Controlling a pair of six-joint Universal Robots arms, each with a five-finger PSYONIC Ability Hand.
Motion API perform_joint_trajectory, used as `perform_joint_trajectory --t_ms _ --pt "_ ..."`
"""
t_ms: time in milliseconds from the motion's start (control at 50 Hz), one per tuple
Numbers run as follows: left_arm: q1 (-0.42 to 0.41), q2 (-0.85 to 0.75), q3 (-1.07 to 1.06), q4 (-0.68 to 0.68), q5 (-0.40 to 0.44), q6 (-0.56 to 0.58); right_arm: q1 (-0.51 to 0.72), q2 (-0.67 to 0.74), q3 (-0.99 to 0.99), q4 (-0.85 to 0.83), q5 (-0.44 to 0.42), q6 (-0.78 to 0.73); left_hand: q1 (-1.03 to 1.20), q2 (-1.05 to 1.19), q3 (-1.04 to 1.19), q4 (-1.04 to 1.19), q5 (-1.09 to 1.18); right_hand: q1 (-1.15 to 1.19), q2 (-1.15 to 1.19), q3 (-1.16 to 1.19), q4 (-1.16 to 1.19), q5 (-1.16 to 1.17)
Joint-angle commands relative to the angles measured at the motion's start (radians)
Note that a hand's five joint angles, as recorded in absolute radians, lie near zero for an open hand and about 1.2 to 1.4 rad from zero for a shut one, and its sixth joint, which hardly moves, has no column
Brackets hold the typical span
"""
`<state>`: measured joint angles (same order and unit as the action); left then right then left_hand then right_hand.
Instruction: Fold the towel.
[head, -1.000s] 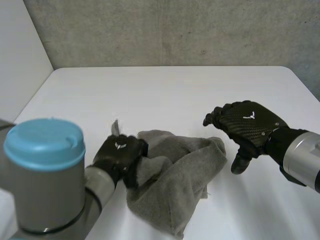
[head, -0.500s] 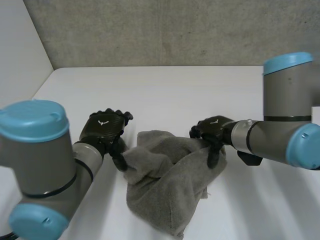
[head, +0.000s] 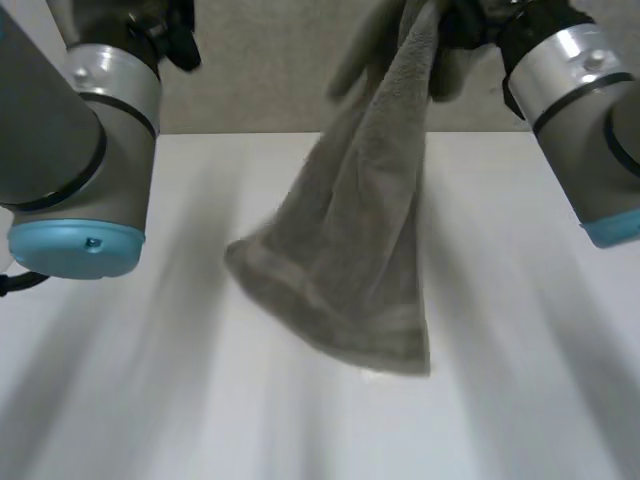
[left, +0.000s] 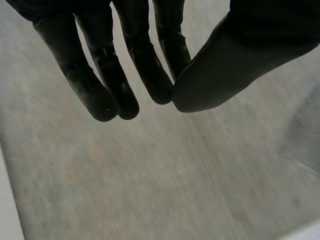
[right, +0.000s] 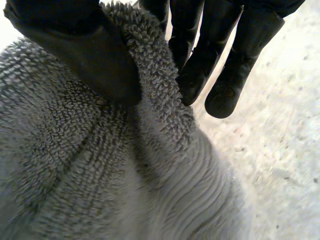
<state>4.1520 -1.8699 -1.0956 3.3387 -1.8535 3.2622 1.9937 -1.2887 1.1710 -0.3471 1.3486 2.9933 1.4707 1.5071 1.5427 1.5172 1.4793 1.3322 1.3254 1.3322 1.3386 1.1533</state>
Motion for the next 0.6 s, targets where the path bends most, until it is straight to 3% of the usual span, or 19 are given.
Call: perform_joint_trajectory --t_ms 20,120,160,180,200,220,280,380,500,600 --pt "-0.012 0.07 -0.218 0.042 0.02 -0.003 -0.022 -0.067 0.235 0.078 -0.029 -0.048 -0.074 -0.111 -0.146 -0.121 -0.258 0.064 0.071 0.064 0.058 0.068" --pt "-0.013 0.052 -0.415 0.05 0.114 -0.001 -0.046 -0.084 0.401 0.214 -0.115 -0.185 -0.074 -0.111 -0.146 -0.121 -0.258 0.064 0.071 0.064 0.058 0.068" --pt "-0.013 -0.004 -0.501 0.067 0.198 -0.001 -0.055 -0.148 0.525 0.229 -0.184 -0.278 -0.775 -0.811 -0.847 -0.821 -0.958 0.064 0.071 0.064 0.058 0.068" --pt "-0.013 -0.005 -0.501 0.067 0.198 -0.001 -0.055 -0.149 0.526 0.229 -0.184 -0.278 -0.779 -0.815 -0.851 -0.825 -0.962 0.064 0.071 0.064 0.058 0.068" --pt "-0.012 -0.04 -0.527 0.076 0.232 0.001 -0.061 -0.185 0.588 0.23 -0.207 -0.305 -1.02 -1.056 -1.092 -1.066 -1.203 0.064 0.071 0.064 0.058 0.068" --pt "-0.012 -0.07 -0.535 0.081 0.252 0.005 -0.072 -0.223 0.645 0.232 -0.226 -0.324 -1.063 -1.099 -1.135 -1.109 -1.246 0.064 0.071 0.064 0.058 0.068" --pt "-0.013 -0.094 -0.537 0.082 0.257 0.005 -0.082 -0.254 0.691 0.235 -0.241 -0.329 -1.078 -1.115 -1.15 -1.125 -1.261 0.064 0.071 0.064 0.058 0.068" --pt "-0.009 -0.138 -0.535 0.082 0.261 -0.004 -0.119 -0.473 0.855 0.247 -0.325 -0.33 -1.099 -1.135 -1.17 -1.145 -1.282 0.064 0.071 0.064 0.058 0.068" --pt "-0.009 -0.152 -0.53 0.082 0.261 -0.003 -0.165 -0.643 0.921 0.296 -0.378 -0.339 -1.181 -1.217 -1.253 -1.227 -1.364 0.064 0.071 0.064 0.058 0.068" --pt "-0.012 -0.152 -0.529 0.084 0.261 -0.003 -0.296 -0.767 0.932 0.413 -0.408 -0.372 -1.213 -1.249 -1.285 -1.26 -1.396 0.064 0.071 0.064 0.058 0.068"
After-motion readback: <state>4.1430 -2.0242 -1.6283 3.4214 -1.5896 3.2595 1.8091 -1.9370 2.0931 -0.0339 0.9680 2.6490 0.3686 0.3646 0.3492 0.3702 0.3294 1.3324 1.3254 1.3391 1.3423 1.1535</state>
